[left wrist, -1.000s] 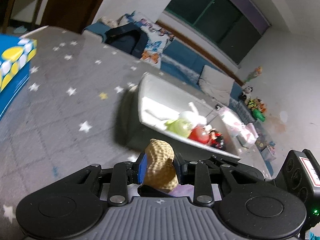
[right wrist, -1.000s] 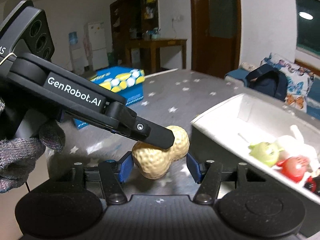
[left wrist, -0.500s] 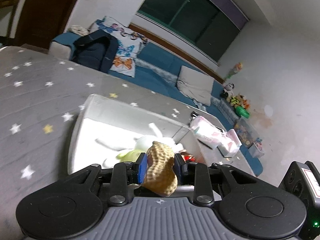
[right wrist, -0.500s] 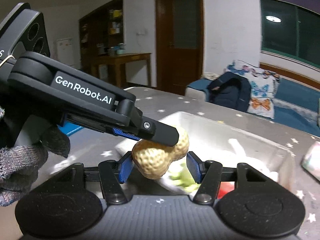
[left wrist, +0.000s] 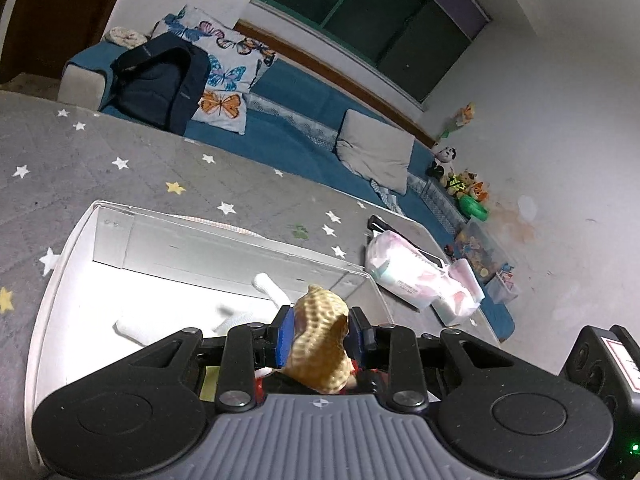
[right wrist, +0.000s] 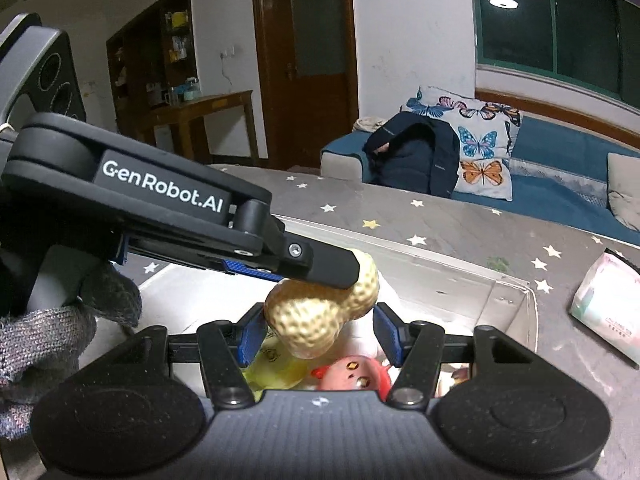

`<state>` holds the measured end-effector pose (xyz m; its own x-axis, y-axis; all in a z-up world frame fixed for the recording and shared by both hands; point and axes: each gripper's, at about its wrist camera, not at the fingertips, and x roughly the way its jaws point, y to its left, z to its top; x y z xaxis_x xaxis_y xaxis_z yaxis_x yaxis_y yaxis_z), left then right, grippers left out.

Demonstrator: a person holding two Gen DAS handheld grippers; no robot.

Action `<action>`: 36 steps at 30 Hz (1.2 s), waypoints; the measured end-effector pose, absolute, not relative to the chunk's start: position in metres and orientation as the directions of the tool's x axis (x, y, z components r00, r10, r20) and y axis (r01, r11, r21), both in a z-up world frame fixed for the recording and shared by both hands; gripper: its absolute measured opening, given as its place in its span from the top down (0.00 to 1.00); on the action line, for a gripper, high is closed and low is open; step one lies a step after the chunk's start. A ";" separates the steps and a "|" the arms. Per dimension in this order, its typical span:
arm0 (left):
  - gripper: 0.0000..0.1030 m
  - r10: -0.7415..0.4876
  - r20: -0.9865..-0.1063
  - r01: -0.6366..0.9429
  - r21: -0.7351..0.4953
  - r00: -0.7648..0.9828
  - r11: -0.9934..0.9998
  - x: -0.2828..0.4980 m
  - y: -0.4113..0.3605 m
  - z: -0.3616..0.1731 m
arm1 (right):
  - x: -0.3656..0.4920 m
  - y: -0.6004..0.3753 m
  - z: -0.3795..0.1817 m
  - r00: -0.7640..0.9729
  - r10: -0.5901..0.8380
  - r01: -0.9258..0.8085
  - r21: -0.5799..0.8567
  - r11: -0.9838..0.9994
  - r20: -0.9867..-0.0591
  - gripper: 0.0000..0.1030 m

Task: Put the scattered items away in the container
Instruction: 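Lift the peanut toy and carry it over the box with both grippers, then lower the peanut toy into the box and open the right gripper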

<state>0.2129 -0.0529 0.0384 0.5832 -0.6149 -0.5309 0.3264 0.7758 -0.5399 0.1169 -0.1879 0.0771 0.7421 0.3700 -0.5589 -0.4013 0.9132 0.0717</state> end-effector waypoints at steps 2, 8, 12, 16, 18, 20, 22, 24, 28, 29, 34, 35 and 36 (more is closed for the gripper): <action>0.69 -0.611 -0.534 0.319 -0.541 0.585 0.778 0.217 -0.050 0.035 | 0.122 -0.186 0.075 0.733 0.378 -0.409 0.077 0.909 -0.565 0.43; 0.69 -0.577 -0.543 0.268 -0.545 0.610 0.795 0.226 -0.028 0.031 | 0.137 -0.166 0.071 0.713 0.397 -0.445 0.063 0.893 -0.578 0.43; 0.69 -0.550 -0.552 0.228 -0.546 0.626 0.806 0.233 -0.012 0.029 | 0.150 -0.149 0.069 0.692 0.417 -0.463 0.082 0.883 -0.589 0.44; 0.69 -0.513 -0.587 0.184 -0.528 0.626 0.829 0.239 -0.001 0.025 | 0.166 -0.136 0.062 0.659 0.438 -0.479 0.108 0.871 -0.612 0.44; 0.68 -0.497 -0.611 0.171 -0.512 0.616 0.842 0.241 0.000 0.022 | 0.172 -0.132 0.056 0.632 0.447 -0.492 0.118 0.863 -0.634 0.44; 0.68 -0.481 -0.634 0.164 -0.492 0.605 0.855 0.241 -0.002 0.018 | 0.176 -0.129 0.054 0.605 0.449 -0.503 0.122 0.856 -0.658 0.45; 0.68 -0.464 -0.654 0.163 -0.468 0.598 0.869 0.242 -0.005 0.015 | 0.179 -0.127 0.052 0.583 0.449 -0.513 0.122 0.850 -0.677 0.46; 0.68 -0.449 -0.670 0.163 -0.447 0.591 0.880 0.242 -0.007 0.013 | 0.182 -0.123 0.049 0.558 0.442 -0.519 0.120 0.846 -0.702 0.47; 0.68 -0.437 -0.684 0.167 -0.426 0.584 0.889 0.240 -0.008 0.010 | 0.183 -0.117 0.045 0.530 0.424 -0.536 0.097 0.839 -0.734 0.47; 0.68 -0.435 -0.686 0.169 -0.421 0.584 0.891 0.240 -0.008 0.010 | 0.182 -0.115 0.045 0.528 0.417 -0.541 0.086 0.837 -0.739 0.47; 0.68 -0.423 -0.696 0.180 -0.397 0.580 0.900 0.238 -0.011 0.010 | 0.183 -0.110 0.044 0.512 0.399 -0.551 0.066 0.832 -0.761 0.47; 0.68 -0.423 -0.696 0.183 -0.394 0.580 0.901 0.238 -0.011 0.010 | 0.184 -0.110 0.044 0.510 0.399 -0.551 0.066 0.832 -0.762 0.47; 0.68 -0.422 -0.697 0.185 -0.391 0.580 0.901 0.237 -0.011 0.010 | 0.184 -0.110 0.044 0.509 0.399 -0.551 0.066 0.832 -0.763 0.47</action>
